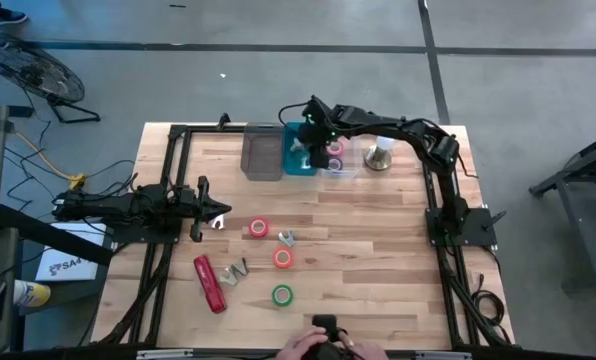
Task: Pick and place Stapler, Stapler remover, tape
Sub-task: Put the red stapler into the black bin
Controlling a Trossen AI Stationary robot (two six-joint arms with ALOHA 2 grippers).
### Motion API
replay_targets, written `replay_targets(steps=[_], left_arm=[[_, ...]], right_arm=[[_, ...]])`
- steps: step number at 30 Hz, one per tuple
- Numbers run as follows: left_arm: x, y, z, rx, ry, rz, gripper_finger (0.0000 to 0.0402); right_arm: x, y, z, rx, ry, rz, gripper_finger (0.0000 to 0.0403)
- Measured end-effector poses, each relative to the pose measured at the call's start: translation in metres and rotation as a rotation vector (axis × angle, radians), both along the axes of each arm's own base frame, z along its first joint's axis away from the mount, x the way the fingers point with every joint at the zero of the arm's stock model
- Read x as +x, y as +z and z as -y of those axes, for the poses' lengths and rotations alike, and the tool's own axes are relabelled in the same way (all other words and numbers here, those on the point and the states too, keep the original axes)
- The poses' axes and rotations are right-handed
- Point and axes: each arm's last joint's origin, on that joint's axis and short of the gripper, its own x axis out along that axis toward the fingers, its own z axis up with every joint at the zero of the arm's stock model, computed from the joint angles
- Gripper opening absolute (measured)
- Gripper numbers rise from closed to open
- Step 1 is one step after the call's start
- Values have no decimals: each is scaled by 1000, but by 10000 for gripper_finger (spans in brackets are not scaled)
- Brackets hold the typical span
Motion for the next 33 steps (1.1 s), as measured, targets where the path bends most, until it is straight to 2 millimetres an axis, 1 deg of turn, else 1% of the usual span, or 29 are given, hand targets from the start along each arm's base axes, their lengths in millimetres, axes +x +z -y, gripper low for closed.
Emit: replay_targets(steps=[3, 8, 16, 27, 30, 33], left_arm=[[0, 0, 0, 0, 0, 0, 5], [0, 0, 0, 0, 0, 0, 5], [0, 0, 0, 0, 0, 0, 5], [0, 0, 0, 0, 0, 0, 5], [0, 0, 0, 0, 0, 0, 5], [0, 0, 0, 0, 0, 0, 5]], right_arm=[[-4, 8, -1, 19, -32, 12, 153], [-15, 41, -7, 26, -30, 81, 155], [-27, 73, -17, 43, -29, 147, 154], [-33, 86, -34, 132, 15, 159, 154], [-37, 89, -46, 120, 34, 181, 155], [-45, 80, -64, 113, 38, 239, 155]])
